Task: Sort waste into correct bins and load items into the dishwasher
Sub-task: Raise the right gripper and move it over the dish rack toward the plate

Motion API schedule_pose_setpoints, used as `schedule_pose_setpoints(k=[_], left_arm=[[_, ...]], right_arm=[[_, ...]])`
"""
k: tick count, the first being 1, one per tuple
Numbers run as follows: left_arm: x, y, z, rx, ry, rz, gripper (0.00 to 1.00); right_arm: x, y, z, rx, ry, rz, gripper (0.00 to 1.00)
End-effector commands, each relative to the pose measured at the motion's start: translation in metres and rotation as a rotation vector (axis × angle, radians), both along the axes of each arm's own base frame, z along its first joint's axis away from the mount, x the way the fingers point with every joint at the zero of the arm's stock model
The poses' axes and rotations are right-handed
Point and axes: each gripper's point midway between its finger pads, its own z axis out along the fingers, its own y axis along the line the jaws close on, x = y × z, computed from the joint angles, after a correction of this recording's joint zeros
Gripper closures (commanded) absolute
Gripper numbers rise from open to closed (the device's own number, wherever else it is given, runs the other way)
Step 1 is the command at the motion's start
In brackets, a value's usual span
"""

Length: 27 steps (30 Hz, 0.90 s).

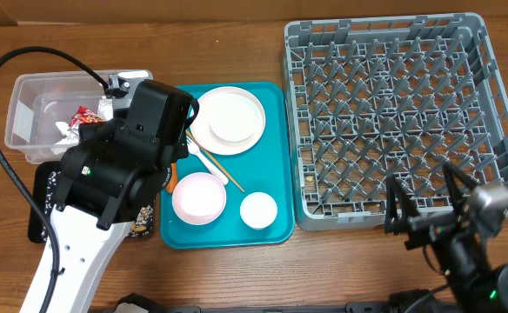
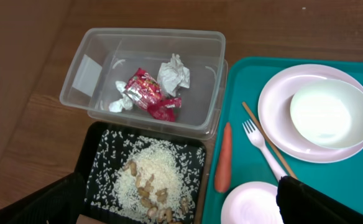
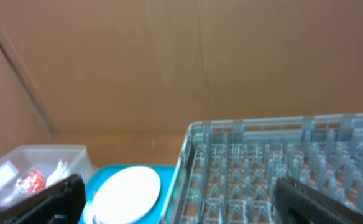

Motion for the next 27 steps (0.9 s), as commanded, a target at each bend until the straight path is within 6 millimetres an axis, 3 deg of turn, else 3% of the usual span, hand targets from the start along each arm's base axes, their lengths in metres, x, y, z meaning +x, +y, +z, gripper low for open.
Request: schedule_pose_setpoints(k=[1,3,6,12,14,17,20,27], left_arm=[[0.002,0.002,0.005,0.002,-0.021,0.02,0.0],[0.002,0.002,0.005,0.002,-0.021,0.02,0.0],[0.002,0.002,0.005,0.002,-0.021,0.02,0.0],[0.002,0.002,0.005,0.002,-0.021,0.02,0.0],[0.002,0.002,0.005,0.002,-0.021,0.02,0.0],[0.002,0.002,0.005,0.002,-0.021,0.02,0.0],[0.002,0.002,0.005,0.002,-0.021,0.02,0.0],[0.002,0.002,0.005,0.002,-0.021,0.02,0.0]], right_arm=[[0.018,0.019,0.017,0.008,0.155,0.098,0.0],[0.029,0.029,0.017,0.011,0.262,0.147,0.0],[0.05,0.059,0.01,0.054,0.457,0.313,0.0],[0.078,0.114,-0.002,0.197,0.584,0.672,0.0],[0.095,0.118,-0.02,0.203,0.637,0.669,0.11],[0.117,0.126,-0.057,0.178,0.737,0.632,0.16],[0.132,0.15,-0.093,0.087,0.796,0.603,0.22],[0.166,0.181,-0.146,-0.198,0.753,0.344,0.15]])
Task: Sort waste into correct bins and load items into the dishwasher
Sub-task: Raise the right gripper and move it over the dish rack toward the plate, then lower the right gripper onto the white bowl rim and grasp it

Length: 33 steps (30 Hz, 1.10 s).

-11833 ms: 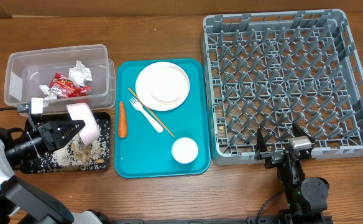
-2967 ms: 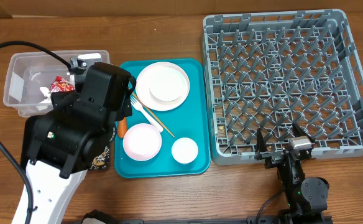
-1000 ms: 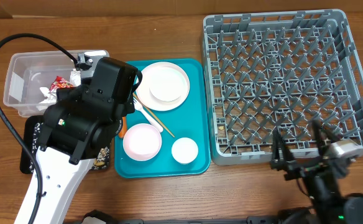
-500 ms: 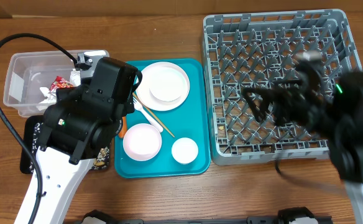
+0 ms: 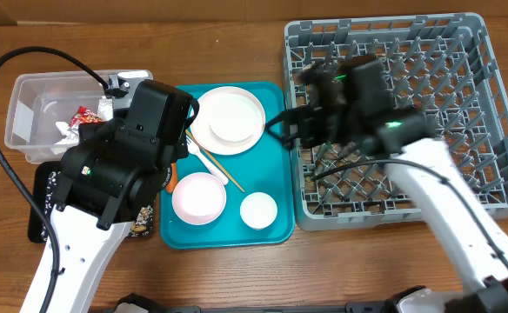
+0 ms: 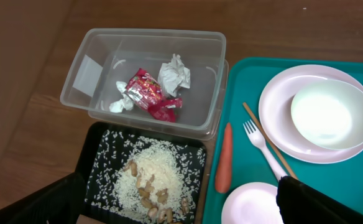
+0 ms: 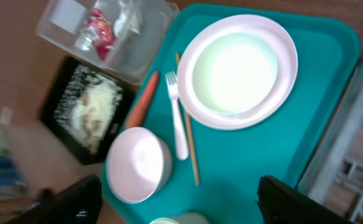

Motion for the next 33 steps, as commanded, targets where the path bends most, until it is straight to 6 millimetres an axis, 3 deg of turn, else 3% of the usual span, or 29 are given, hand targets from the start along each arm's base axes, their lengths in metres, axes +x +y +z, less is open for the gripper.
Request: schedule_pose_setpoints(k=[1,5,17,18,20,26,28,31,33], left_arm=[[0.002,0.002,0.005,0.0,-0.021,0.019,0.0],[0.002,0.002,0.005,0.0,-0.021,0.019,0.01],[0.002,0.002,0.005,0.0,-0.021,0.019,0.0],[0.002,0.002,0.005,0.0,-0.021,0.019,0.0],[0.002,0.002,0.005,0.0,-0.021,0.019,0.0],[0.002,0.002,0.005,0.0,-0.021,0.019,0.0],[0.002,0.002,0.005,0.0,-0.021,0.019,0.0],[0.002,0.002,0.005,0.0,-0.021,0.019,0.0],[0.002,0.002,0.005,0.0,-0.021,0.019,0.0]], right_arm=[[0.032,-0.008,-0.012,-0.212,-0.143,-0.181,0.14],[0.049,0.005,-0.019,-0.277,-0.236,-0.232,0.14],[0.088,0.047,-0.052,-0.231,-0.321,-0.205,0.22],[0.09,0.05,-0.053,-0.227,-0.335,-0.198,0.21],[0.09,0.054,-0.05,-0.221,-0.347,-0.19,0.0],[0.086,0.064,-0.039,-0.163,-0.357,-0.153,0.0],[0.091,0.061,-0.041,-0.179,-0.371,-0.163,0.12],[0.096,0.057,-0.049,-0.206,-0.375,-0.189,0.45],[0.099,0.06,-0.054,-0.21,-0.381,-0.192,0.51]])
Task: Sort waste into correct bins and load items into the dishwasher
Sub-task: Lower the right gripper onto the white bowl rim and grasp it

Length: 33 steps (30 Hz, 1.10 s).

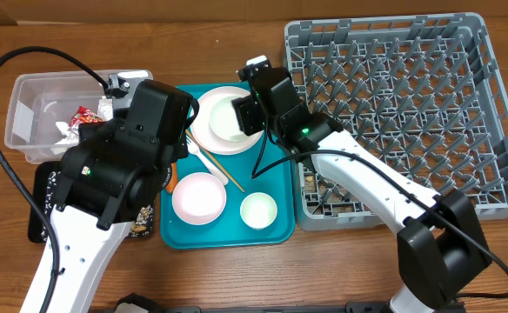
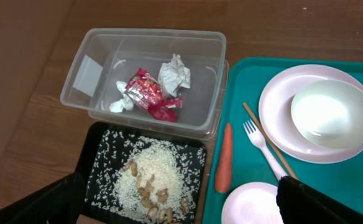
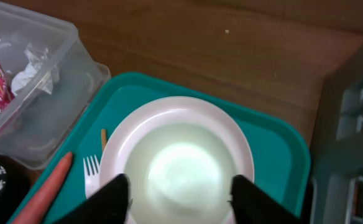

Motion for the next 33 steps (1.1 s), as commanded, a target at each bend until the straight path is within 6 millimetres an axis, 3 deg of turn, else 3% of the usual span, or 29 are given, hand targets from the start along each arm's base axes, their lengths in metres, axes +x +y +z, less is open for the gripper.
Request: schedule_pose_setpoints(k=[1,6,10,21,33], left_arm=[[0.002,0.002,0.005,0.0,-0.021,0.019,0.0],[0.002,0.002,0.005,0.0,-0.021,0.019,0.0],[0.002,0.002,0.005,0.0,-0.021,0.019,0.0],[0.002,0.002,0.005,0.0,-0.021,0.019,0.0],[0.002,0.002,0.005,0.0,-0.021,0.019,0.0]], right_arm=[[0.01,0.005,-0.001,-0.004,-0.03,-0.016,0.51],[0.021,0.006,-0.019,-0.022,-0.037,-0.04,0.5],[0.026,0.008,-0.047,-0.043,-0.014,-0.045,0.42],[0.031,0.006,-0.092,-0.083,0.039,-0.053,0.44],[0.037,-0.002,-0.094,-0.11,0.021,-0.093,0.42]])
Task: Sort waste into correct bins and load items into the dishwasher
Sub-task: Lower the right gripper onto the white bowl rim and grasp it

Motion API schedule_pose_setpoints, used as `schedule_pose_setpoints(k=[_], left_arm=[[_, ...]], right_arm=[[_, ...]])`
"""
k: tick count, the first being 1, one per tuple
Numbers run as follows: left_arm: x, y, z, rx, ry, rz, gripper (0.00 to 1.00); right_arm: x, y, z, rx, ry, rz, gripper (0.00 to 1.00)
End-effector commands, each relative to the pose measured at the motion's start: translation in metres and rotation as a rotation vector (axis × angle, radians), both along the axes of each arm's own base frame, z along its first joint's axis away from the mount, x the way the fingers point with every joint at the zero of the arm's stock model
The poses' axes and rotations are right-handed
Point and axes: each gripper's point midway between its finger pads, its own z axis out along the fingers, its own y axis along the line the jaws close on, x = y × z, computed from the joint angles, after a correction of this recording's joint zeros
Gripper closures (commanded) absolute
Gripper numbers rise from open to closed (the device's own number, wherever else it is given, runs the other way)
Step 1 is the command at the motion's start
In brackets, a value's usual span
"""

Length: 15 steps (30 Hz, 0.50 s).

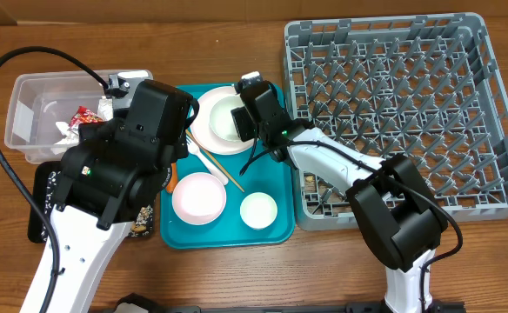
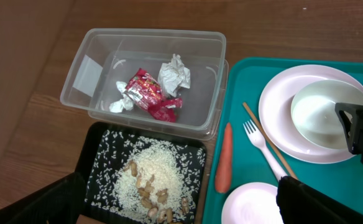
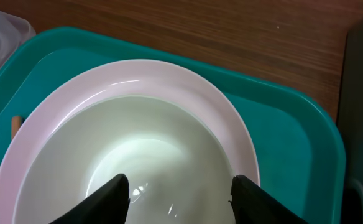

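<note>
A white bowl sits in a pink plate at the back of the teal tray. My right gripper hangs open just over the bowl, one finger near each side of its inside. In the overhead view that gripper covers part of the bowl. My left gripper is open, high over the black tray of rice and the carrot, holding nothing. A white fork, a chopstick, a pink bowl and a small white cup also lie on the teal tray.
The grey dishwasher rack fills the right side, touching the teal tray's right edge. A clear bin holding a red wrapper and crumpled paper stands at the far left, behind the black tray.
My right gripper has come down much closer to the white bowl, which now fills its view. It is still open. The left arm and all objects are where they were.
My right arm first stood at the front right beside the rack, gripper open. Then it was over the rack's left edge, looking down on the tray. After that it hung above the plate and bowl, and now sits low over the bowl. The left arm stayed put.
</note>
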Motion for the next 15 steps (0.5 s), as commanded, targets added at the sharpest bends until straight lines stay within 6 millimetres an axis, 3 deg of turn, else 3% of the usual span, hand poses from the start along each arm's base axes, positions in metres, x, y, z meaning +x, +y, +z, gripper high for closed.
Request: schedule_pose_setpoints(k=[1,15], left_arm=[[0.002,0.002,0.005,0.0,-0.021,0.019,0.0],[0.002,0.002,0.005,0.0,-0.021,0.019,0.0]], right_arm=[[0.01,-0.005,0.004,-0.018,-0.03,-0.036,0.42],[0.008,-0.009,-0.008,-0.044,-0.01,-0.046,0.45]])
